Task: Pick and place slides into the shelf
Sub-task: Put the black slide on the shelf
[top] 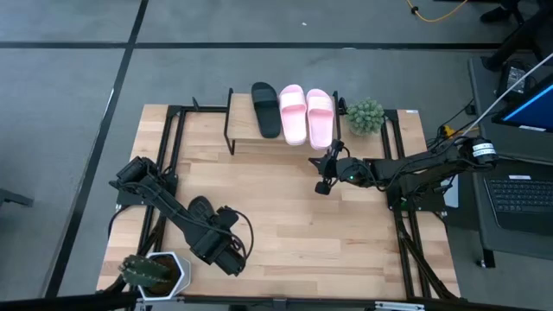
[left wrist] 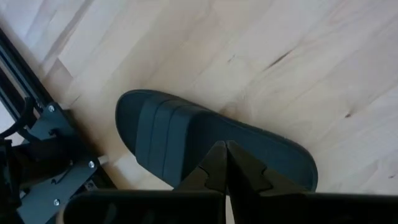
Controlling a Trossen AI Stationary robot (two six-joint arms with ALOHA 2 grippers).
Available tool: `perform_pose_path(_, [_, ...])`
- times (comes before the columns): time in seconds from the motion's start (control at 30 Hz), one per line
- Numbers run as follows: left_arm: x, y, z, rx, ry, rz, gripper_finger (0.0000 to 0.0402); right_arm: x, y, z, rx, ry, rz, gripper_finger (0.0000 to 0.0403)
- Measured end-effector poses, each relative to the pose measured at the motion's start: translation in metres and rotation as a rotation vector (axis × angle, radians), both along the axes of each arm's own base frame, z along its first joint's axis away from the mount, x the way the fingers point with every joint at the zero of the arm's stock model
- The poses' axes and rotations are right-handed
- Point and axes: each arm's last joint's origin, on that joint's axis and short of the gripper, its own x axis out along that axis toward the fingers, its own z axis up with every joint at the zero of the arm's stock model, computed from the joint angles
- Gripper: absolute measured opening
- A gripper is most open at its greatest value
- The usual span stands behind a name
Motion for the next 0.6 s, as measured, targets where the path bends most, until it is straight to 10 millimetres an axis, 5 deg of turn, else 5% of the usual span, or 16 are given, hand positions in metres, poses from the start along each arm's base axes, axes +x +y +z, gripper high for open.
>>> perform_pose_path(0.27, [-0.0002, -0.0002, -0.0001, -0.006, 0.004, 0.003, 0.0003, -0.0014, -0.0001, -0.0026, -0.002, 0.032, 0.0, 0.0005])
perform_pose_path(0.6, [-0.0012, -0.0014, -0.0004, -0.043, 0.033, 0.014, 0.0094, -0.0014, -0.0001, -0.0026, -0.004, 0.033, 0.002, 0.0005])
